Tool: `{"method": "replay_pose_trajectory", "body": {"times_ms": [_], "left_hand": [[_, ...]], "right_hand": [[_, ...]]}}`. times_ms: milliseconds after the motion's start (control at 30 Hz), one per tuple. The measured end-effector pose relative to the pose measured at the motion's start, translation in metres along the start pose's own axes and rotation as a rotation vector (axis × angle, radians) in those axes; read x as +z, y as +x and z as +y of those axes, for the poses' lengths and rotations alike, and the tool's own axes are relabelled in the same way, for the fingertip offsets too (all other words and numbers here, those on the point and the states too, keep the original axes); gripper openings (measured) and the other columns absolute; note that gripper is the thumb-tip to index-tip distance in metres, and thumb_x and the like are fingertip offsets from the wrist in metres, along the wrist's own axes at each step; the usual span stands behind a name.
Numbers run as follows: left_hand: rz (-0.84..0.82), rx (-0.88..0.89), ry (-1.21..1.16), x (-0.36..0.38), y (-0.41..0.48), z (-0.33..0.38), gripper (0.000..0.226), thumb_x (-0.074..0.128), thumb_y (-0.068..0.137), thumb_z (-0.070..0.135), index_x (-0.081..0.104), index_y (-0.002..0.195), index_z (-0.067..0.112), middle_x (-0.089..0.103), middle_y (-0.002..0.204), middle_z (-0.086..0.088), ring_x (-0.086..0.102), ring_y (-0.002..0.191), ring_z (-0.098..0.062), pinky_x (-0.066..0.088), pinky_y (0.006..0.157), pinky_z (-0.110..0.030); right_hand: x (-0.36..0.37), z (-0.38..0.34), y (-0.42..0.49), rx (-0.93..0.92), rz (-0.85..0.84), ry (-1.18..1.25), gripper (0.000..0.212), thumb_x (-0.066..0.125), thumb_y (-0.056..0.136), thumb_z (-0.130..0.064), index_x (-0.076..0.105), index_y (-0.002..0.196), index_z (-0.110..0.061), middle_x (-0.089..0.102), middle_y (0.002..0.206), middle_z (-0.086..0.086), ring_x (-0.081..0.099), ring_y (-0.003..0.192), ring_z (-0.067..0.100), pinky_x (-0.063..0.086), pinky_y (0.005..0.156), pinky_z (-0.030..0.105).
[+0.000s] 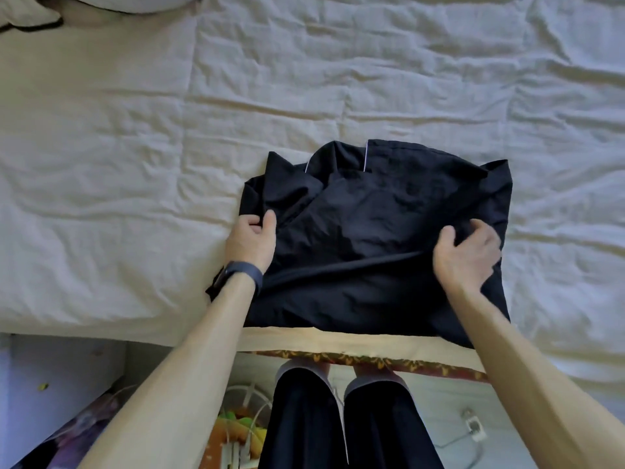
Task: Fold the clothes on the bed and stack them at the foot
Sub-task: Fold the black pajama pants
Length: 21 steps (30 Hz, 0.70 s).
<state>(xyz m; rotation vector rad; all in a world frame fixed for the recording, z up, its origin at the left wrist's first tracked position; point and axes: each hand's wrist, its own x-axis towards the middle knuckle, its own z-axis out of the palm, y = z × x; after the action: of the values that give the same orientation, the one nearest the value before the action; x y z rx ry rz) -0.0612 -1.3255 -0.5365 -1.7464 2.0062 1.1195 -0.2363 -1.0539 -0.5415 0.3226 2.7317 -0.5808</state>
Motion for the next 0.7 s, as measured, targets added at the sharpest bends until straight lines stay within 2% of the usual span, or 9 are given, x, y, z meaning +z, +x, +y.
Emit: {"method": "replay_pose_trajectory", "body": {"times_ms": [67, 167, 267, 333, 400, 467, 533, 600, 700], "left_hand": [[-0.085, 0.001, 0.085, 0.007, 0.017, 0.018, 0.047, 0.052, 0.096, 0.053, 0.063, 0.112, 0.010, 0.065, 0.102, -0.004, 0.060, 0.104, -0.032, 0.042, 0.078, -0.033], [0.067, 0.104, 0.077, 0.003, 0.040, 0.030, 0.029, 0.056, 0.097, 0.038, 0.058, 0.087, 0.011, 0.063, 0.083, -0.003, 0.060, 0.089, -0.032, 0.037, 0.068, -0.031], [0.289, 0.177, -0.049, -0.015, 0.062, 0.039, 0.022, 0.056, 0.099, 0.038, 0.064, 0.097, 0.017, 0.068, 0.088, 0.004, 0.057, 0.085, -0.020, 0.038, 0.074, -0.026], [0.276, 0.208, -0.059, -0.022, 0.076, 0.046, 0.015, 0.056, 0.100, 0.036, 0.062, 0.100, 0.023, 0.064, 0.084, 0.013, 0.058, 0.086, -0.015, 0.040, 0.076, -0.025], [0.256, 0.165, -0.118, -0.023, 0.087, 0.052, 0.012, 0.053, 0.100, 0.027, 0.061, 0.107, 0.022, 0.063, 0.085, 0.016, 0.063, 0.090, -0.017, 0.046, 0.079, -0.028], [0.297, 0.163, -0.121, -0.019, 0.085, 0.057, 0.019, 0.052, 0.098, 0.023, 0.056, 0.116, 0.017, 0.061, 0.093, 0.012, 0.062, 0.091, -0.019, 0.045, 0.077, -0.029], [0.363, 0.261, -0.006, -0.011, 0.070, 0.054, 0.025, 0.057, 0.096, 0.034, 0.052, 0.111, 0.014, 0.055, 0.103, 0.002, 0.058, 0.093, -0.023, 0.039, 0.076, -0.029], [0.370, 0.377, 0.136, 0.002, 0.043, 0.044, 0.037, 0.060, 0.092, 0.051, 0.054, 0.104, 0.016, 0.055, 0.105, -0.004, 0.054, 0.099, -0.029, 0.040, 0.079, -0.034], [0.199, 0.400, 0.530, 0.018, 0.015, 0.031, 0.046, 0.060, 0.089, 0.062, 0.063, 0.114, 0.024, 0.055, 0.117, -0.001, 0.050, 0.112, -0.026, 0.041, 0.091, -0.040]], "right_hand": [[-0.003, -0.002, 0.028, 0.187, 0.020, 0.062, 0.057, 0.051, 0.101, -0.035, 0.037, 0.150, -0.009, 0.037, 0.155, 0.014, 0.030, 0.144, 0.036, 0.027, 0.115, 0.051], [-0.010, 0.009, 0.061, 0.234, -0.075, 0.028, 0.056, 0.057, 0.099, -0.040, 0.042, 0.143, -0.008, 0.053, 0.142, 0.015, 0.045, 0.135, 0.037, 0.037, 0.112, 0.049], [-0.019, 0.021, 0.078, 0.191, -0.087, 0.009, 0.034, 0.056, 0.099, -0.038, 0.059, 0.123, -0.013, 0.066, 0.118, 0.010, 0.058, 0.120, 0.035, 0.043, 0.100, 0.043], [-0.023, 0.028, 0.085, 0.146, -0.047, 0.035, 0.023, 0.055, 0.099, -0.037, 0.061, 0.108, -0.017, 0.064, 0.102, 0.004, 0.060, 0.111, 0.034, 0.042, 0.088, 0.038], [-0.026, 0.031, 0.088, 0.116, 0.000, 0.044, 0.016, 0.054, 0.098, -0.035, 0.057, 0.099, -0.019, 0.060, 0.095, 0.001, 0.061, 0.107, 0.035, 0.037, 0.082, 0.036], [-0.027, 0.033, 0.085, 0.096, 0.043, 0.035, 0.019, 0.053, 0.097, -0.032, 0.057, 0.103, -0.015, 0.061, 0.102, 0.005, 0.059, 0.110, 0.036, 0.039, 0.085, 0.038], [-0.026, 0.030, 0.077, 0.042, 0.092, 0.005, 0.038, 0.051, 0.095, -0.033, 0.053, 0.121, -0.006, 0.057, 0.123, 0.014, 0.051, 0.120, 0.038, 0.040, 0.098, 0.046], [-0.022, 0.020, 0.060, -0.076, 0.109, -0.020, 0.051, 0.053, 0.094, -0.034, 0.047, 0.135, -0.005, 0.048, 0.136, 0.018, 0.044, 0.128, 0.039, 0.035, 0.106, 0.052], [-0.009, -0.001, 0.020, -0.371, 0.020, -0.032, 0.051, 0.065, 0.093, -0.030, 0.049, 0.137, -0.011, 0.046, 0.141, 0.012, 0.041, 0.129, 0.034, 0.035, 0.104, 0.051]]}}
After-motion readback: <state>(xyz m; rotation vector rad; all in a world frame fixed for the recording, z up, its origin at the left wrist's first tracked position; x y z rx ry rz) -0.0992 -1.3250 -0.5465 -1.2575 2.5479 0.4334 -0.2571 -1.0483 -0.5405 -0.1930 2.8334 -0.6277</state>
